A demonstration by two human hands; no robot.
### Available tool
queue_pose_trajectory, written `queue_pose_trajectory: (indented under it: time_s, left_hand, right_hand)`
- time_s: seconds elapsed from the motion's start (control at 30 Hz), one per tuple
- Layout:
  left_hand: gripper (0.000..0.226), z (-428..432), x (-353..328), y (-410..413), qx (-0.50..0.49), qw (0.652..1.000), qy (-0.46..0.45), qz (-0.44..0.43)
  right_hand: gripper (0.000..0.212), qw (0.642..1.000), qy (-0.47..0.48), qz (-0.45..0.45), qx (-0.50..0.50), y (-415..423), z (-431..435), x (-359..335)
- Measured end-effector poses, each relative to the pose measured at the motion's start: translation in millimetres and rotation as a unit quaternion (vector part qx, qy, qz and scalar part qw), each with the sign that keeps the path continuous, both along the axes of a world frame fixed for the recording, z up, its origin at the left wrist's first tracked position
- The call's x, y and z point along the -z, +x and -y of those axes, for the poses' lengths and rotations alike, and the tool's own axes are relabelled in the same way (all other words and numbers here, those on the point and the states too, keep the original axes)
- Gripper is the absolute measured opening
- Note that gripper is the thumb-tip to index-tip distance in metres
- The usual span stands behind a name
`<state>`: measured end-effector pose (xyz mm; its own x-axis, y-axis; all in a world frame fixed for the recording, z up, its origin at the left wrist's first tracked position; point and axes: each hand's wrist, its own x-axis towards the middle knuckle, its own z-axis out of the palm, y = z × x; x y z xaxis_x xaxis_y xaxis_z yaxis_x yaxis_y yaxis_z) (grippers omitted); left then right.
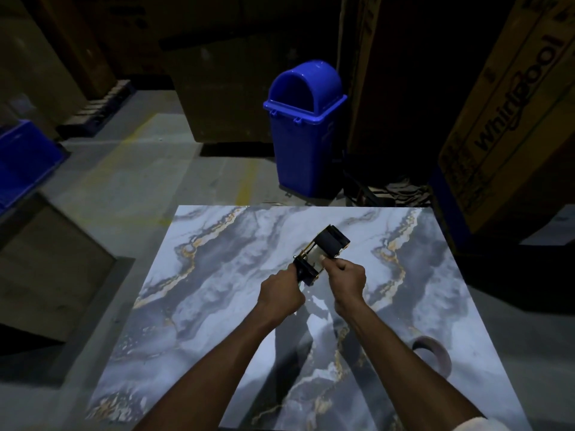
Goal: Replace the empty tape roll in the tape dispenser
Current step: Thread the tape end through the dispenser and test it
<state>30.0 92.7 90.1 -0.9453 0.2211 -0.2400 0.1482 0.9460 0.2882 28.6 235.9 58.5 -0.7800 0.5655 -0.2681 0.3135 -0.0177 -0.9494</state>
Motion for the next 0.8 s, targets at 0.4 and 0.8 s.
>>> queue_pose_trajectory:
  time_s: [0.4, 0.8]
  left_hand:
    - [0.048, 2.1, 9.8, -10.8, -0.014, 0.999, -0.033, -0.038]
    - [0.051, 2.9, -0.3, -24.6, -0.061, 0.996, 0.018, -0.058]
  right_hand:
    - [0.036, 0.93, 0.342, -0.115, -0.074, -3.9, -0.7, -20.8]
    - [0.01, 0.881, 0.425, -0.2, -0.058, 7.1, 23.4, -49.3]
